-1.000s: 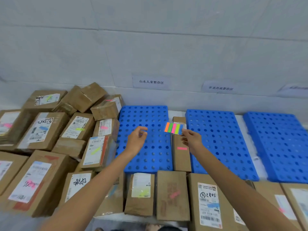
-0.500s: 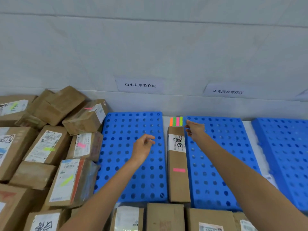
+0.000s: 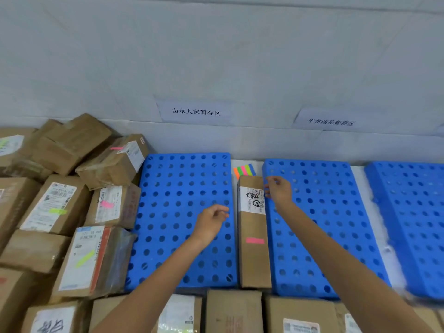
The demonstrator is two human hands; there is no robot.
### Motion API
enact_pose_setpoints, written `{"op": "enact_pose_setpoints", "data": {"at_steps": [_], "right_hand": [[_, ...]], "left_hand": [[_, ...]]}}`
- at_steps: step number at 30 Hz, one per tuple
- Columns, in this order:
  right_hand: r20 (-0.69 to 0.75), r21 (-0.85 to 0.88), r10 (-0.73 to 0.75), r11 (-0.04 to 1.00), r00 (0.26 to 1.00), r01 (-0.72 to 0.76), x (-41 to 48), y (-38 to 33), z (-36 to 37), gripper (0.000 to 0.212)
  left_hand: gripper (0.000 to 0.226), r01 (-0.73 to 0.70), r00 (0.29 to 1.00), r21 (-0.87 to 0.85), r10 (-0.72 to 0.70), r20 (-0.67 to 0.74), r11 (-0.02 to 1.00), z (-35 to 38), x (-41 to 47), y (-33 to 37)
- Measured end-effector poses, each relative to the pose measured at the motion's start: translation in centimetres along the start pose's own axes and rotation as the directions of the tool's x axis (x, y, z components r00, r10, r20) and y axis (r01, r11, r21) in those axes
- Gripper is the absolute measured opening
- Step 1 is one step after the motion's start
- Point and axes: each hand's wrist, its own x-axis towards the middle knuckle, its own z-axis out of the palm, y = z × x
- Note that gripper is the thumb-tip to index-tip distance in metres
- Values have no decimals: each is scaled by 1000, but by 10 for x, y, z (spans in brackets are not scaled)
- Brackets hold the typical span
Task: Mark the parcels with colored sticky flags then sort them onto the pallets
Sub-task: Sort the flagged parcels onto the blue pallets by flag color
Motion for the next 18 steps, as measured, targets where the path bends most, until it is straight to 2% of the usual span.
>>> {"op": "enact_pose_setpoints", "data": {"at_steps": [5, 8, 10, 14, 18], "right_hand": [[144, -310, -81, 943, 986, 123, -85, 42, -19, 23], [218, -445, 17, 892, 976, 84, -109, 61, -23, 34], [257, -489, 67, 870, 964, 70, -119, 62, -24, 38], [213, -375, -48, 918, 976, 127, -137, 44, -30, 35], [114, -167, -199, 962, 973, 216, -157, 20, -38, 29]], "left_hand": [[38, 114, 964, 202, -157, 213, 973, 32, -23, -2], [25, 73, 963, 204, -123, 242, 976, 49, -36, -1], [27, 76, 969, 154, -109, 222, 985, 53, -42, 0], [38, 18, 989, 110, -34, 142, 994, 49, -53, 7], [32, -102, 994, 12, 102, -32, 995, 38, -69, 33]]}}
